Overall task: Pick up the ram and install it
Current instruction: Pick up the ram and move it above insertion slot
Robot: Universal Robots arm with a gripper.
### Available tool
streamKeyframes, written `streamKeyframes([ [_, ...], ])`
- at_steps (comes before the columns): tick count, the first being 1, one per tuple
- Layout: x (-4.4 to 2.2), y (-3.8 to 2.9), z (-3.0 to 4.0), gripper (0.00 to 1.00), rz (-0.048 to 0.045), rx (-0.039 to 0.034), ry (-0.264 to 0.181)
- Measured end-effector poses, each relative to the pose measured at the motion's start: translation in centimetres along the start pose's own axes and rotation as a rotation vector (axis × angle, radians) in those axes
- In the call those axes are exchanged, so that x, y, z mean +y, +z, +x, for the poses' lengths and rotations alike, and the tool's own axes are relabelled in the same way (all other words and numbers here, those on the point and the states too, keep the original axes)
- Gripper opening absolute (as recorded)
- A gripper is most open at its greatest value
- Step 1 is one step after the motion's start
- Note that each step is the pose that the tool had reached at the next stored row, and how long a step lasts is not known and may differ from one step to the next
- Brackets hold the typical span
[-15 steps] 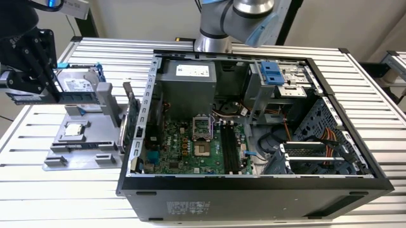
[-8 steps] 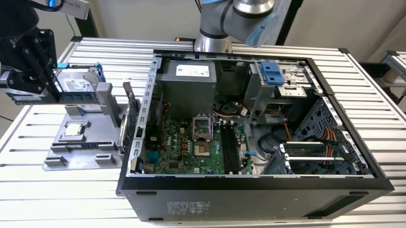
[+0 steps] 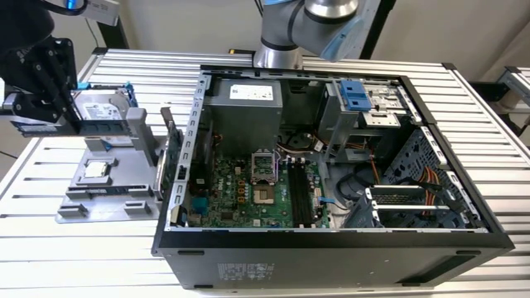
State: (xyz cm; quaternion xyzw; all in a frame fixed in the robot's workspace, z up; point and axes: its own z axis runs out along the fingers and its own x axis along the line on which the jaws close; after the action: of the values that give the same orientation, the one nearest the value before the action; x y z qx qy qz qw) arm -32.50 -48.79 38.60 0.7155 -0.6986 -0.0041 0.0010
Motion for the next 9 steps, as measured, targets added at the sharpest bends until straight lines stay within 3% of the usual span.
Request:
streamKeyframes([
  [9,-0.84,-0.01,0.02,0.0,0.0,0.0,0.0],
])
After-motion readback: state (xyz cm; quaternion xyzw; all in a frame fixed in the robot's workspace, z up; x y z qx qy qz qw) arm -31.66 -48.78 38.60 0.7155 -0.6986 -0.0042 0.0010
